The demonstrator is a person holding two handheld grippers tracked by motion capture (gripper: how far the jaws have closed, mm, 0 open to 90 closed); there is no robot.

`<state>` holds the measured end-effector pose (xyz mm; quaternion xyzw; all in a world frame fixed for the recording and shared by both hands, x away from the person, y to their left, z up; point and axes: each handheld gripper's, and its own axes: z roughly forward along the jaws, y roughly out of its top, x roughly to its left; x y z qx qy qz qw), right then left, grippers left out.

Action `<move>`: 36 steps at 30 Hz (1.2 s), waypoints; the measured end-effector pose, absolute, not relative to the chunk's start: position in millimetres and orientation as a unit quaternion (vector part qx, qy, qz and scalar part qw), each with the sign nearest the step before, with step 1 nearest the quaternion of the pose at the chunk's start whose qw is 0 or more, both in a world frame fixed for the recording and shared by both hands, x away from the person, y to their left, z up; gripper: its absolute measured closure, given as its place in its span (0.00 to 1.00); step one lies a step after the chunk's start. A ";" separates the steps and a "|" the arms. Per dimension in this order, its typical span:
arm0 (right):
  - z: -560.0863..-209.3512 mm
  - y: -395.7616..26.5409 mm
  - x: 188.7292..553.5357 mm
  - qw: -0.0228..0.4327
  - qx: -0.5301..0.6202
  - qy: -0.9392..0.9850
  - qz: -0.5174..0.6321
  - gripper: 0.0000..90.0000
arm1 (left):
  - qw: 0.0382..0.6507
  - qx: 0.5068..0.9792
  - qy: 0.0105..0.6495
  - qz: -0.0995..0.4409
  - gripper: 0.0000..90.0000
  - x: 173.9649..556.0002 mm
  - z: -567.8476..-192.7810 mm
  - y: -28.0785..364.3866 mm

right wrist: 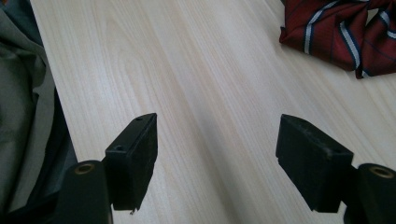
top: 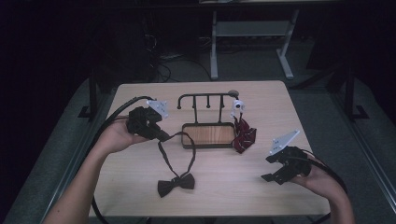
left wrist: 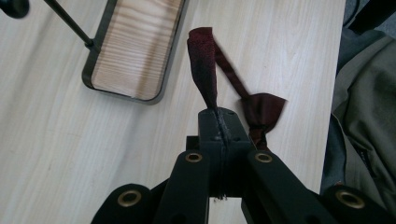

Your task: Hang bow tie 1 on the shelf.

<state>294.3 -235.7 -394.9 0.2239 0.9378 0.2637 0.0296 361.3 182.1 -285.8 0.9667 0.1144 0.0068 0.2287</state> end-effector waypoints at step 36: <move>-396.4 -235.8 300.8 0.024 0.231 0.936 0.264 0.32 | 0.228 0.966 0.122 0.021 0.99 374.6 -259.3 191.9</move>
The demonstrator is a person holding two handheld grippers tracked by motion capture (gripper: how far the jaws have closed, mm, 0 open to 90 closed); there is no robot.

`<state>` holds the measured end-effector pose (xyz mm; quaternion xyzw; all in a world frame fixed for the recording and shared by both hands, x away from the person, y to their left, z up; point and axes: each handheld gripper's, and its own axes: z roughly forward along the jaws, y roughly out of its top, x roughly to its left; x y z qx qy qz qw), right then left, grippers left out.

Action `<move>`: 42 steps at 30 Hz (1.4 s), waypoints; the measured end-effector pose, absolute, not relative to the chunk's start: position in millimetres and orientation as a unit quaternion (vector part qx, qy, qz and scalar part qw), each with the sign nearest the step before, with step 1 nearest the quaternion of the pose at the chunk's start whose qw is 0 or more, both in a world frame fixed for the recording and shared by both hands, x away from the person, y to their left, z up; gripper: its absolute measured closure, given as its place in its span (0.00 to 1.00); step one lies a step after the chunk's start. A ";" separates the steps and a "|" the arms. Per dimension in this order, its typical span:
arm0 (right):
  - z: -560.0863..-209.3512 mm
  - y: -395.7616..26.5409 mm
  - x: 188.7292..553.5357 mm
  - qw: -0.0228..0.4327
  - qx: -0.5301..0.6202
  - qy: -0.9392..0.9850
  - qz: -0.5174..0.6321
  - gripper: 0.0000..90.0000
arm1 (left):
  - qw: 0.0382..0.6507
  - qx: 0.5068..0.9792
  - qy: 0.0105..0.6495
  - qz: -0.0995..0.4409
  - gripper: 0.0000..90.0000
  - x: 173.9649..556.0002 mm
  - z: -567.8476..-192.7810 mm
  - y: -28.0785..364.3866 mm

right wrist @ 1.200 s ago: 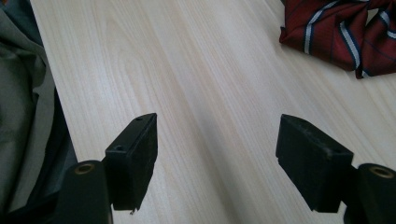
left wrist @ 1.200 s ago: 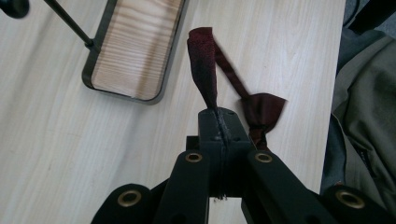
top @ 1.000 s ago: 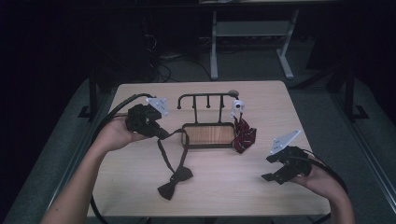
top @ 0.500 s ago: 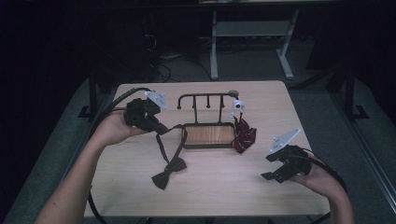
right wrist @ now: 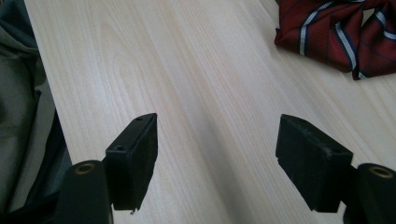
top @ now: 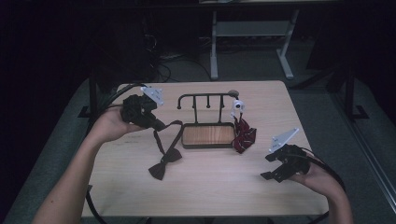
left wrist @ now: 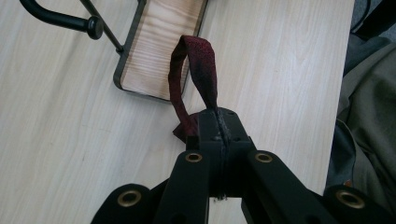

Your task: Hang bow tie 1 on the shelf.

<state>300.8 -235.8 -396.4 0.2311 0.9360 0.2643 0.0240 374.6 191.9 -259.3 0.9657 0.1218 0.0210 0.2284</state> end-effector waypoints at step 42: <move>-399.1 -242.8 304.4 0.019 0.229 0.933 0.277 0.32 | 0.204 0.969 0.138 0.028 0.99 401.8 -240.4 192.9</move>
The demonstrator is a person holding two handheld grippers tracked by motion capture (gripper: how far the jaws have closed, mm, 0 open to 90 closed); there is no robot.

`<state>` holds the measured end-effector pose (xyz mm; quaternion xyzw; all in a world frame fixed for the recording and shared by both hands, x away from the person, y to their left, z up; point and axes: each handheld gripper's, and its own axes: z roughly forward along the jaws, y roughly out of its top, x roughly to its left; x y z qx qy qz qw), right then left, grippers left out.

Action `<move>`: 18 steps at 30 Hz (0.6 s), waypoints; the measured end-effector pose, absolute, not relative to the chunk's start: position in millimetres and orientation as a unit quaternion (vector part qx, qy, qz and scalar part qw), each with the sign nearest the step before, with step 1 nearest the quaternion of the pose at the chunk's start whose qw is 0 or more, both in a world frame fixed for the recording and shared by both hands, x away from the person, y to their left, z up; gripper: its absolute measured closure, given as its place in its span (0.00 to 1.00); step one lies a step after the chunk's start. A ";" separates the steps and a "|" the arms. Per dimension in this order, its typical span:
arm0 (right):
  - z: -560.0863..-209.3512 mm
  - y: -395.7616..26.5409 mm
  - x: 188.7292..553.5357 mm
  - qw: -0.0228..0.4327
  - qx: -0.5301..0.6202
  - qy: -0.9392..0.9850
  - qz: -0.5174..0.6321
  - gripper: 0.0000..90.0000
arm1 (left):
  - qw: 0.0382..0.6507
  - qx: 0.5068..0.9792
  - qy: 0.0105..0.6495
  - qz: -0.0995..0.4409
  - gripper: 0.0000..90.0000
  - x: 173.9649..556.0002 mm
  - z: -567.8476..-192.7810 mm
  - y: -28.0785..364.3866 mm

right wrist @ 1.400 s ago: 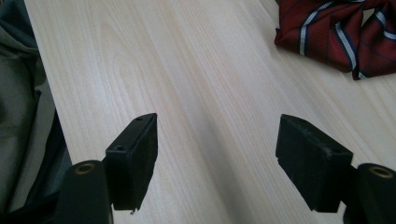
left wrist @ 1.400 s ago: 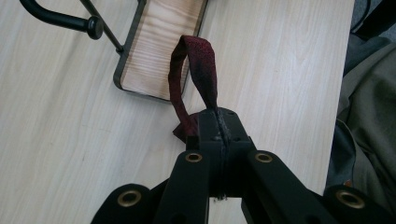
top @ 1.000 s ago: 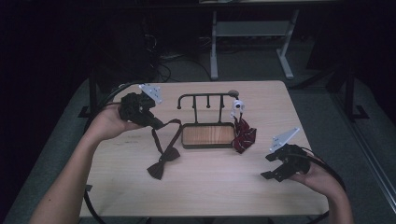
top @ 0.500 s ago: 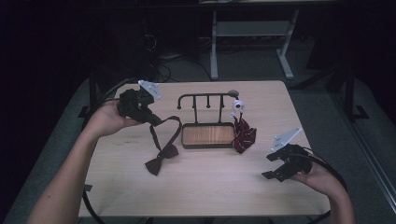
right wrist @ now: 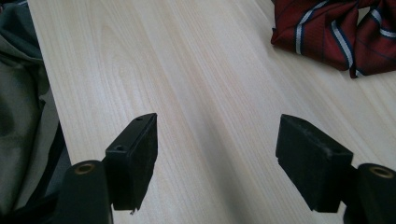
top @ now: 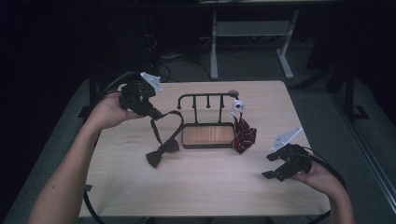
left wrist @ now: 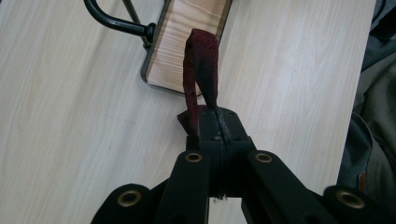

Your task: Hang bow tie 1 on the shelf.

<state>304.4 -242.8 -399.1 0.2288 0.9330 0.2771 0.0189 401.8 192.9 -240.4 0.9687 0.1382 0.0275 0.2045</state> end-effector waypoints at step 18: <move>-398.5 -245.8 303.7 0.018 0.234 0.932 0.277 0.32 | 0.196 0.970 0.142 0.034 0.99 419.2 -234.9 186.6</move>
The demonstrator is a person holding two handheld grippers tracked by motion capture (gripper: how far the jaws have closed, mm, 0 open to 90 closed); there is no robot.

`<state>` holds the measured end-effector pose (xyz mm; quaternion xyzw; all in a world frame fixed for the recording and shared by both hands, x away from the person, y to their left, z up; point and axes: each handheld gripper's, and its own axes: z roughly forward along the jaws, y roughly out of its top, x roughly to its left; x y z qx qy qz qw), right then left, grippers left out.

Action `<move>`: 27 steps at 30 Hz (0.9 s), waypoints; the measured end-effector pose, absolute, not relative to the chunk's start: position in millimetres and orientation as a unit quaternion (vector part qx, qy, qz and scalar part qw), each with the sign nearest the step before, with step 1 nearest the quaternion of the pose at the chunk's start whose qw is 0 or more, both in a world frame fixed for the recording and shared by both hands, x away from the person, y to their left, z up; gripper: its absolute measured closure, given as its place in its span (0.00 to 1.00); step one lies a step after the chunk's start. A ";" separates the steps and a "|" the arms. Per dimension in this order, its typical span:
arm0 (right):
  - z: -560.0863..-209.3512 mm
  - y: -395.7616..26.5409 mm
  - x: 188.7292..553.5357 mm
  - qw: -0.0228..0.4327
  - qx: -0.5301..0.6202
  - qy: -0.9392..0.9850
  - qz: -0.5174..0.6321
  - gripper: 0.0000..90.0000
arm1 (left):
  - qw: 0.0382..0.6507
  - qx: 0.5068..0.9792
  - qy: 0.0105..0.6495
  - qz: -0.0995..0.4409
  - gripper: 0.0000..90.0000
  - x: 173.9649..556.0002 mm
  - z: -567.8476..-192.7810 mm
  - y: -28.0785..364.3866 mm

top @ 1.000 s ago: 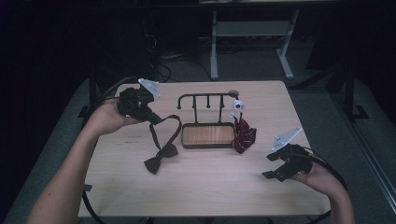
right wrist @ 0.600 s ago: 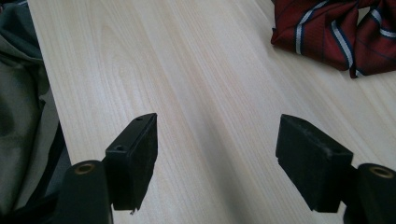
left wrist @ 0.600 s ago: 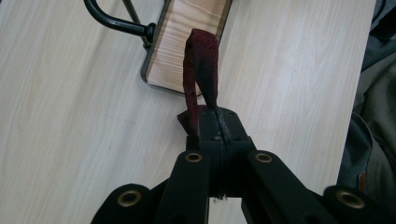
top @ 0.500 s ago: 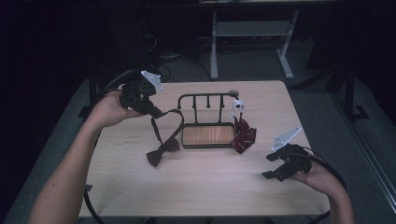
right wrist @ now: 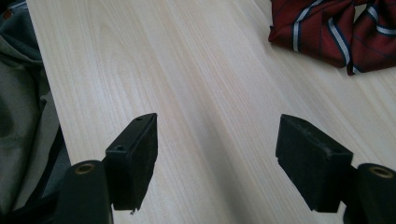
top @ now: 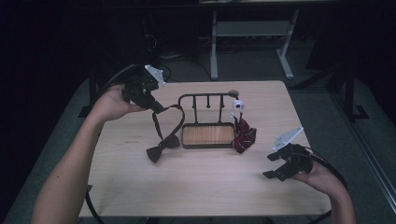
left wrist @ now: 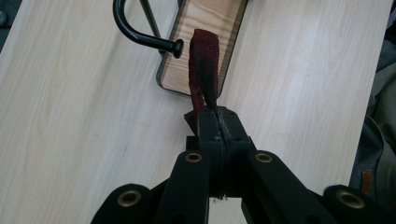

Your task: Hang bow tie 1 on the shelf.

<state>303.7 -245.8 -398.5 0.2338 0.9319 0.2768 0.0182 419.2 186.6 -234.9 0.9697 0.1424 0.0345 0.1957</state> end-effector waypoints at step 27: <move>-398.7 -247.5 303.3 0.018 0.234 0.932 0.278 0.32 | 0.171 0.969 0.175 0.031 0.99 451.8 -244.8 182.9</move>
